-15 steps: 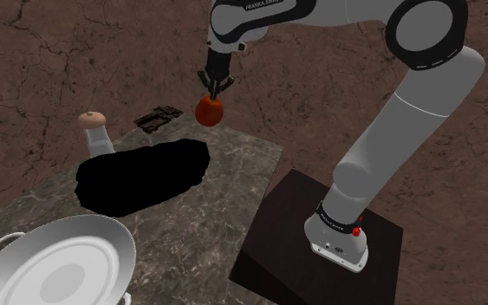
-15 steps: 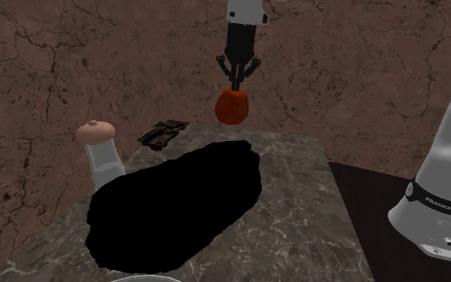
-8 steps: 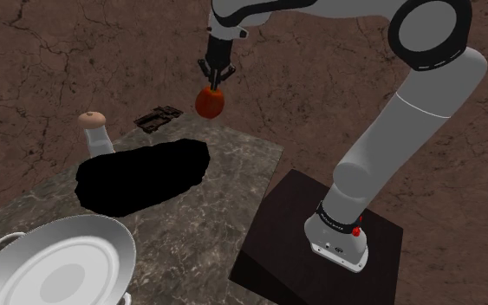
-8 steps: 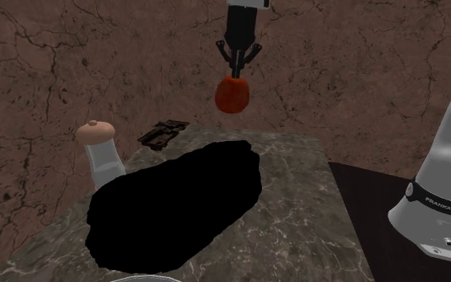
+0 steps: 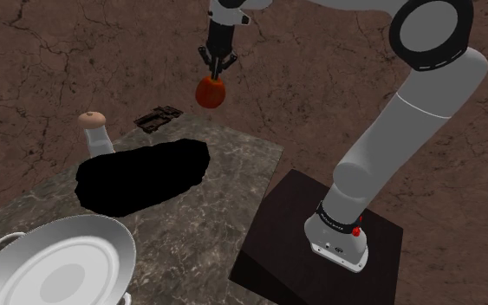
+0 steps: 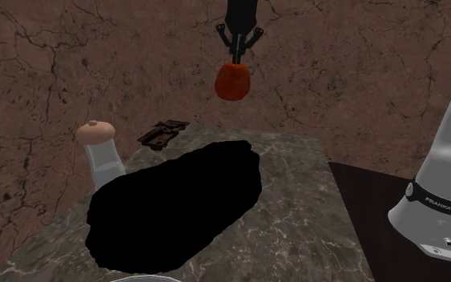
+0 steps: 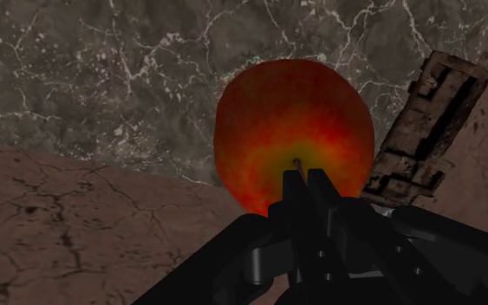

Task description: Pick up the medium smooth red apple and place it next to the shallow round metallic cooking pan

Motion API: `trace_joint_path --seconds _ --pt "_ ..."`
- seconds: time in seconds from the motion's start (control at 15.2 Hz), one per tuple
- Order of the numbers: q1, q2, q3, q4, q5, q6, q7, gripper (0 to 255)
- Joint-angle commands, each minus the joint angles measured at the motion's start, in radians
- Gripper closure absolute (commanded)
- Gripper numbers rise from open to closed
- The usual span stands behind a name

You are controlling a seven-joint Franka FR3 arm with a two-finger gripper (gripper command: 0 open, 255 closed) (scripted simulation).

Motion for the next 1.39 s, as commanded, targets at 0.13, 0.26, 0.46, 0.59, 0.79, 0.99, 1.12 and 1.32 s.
trace_joint_path --seconds 0.13,0.26,0.46,0.59,0.79,0.99,1.12,1.32 --pt "0.027 -0.052 0.03 -0.043 0.012 -0.006 0.054 255" --pt "0.046 -0.086 0.053 -0.076 0.022 -0.003 0.091 255" --pt "0.074 -0.13 0.088 -0.116 0.037 -0.002 0.149 255" --pt "0.093 -0.155 0.113 -0.137 0.048 -0.003 0.19 255" --pt "0.122 -0.185 0.154 -0.16 0.063 -0.005 0.252 255" --pt "0.15 -0.207 0.197 -0.173 0.077 -0.009 0.318 255" --pt "0.168 -0.217 0.227 -0.176 0.086 -0.011 0.363 255" --pt "0.193 -0.223 0.276 -0.172 0.096 -0.015 0.434 255"
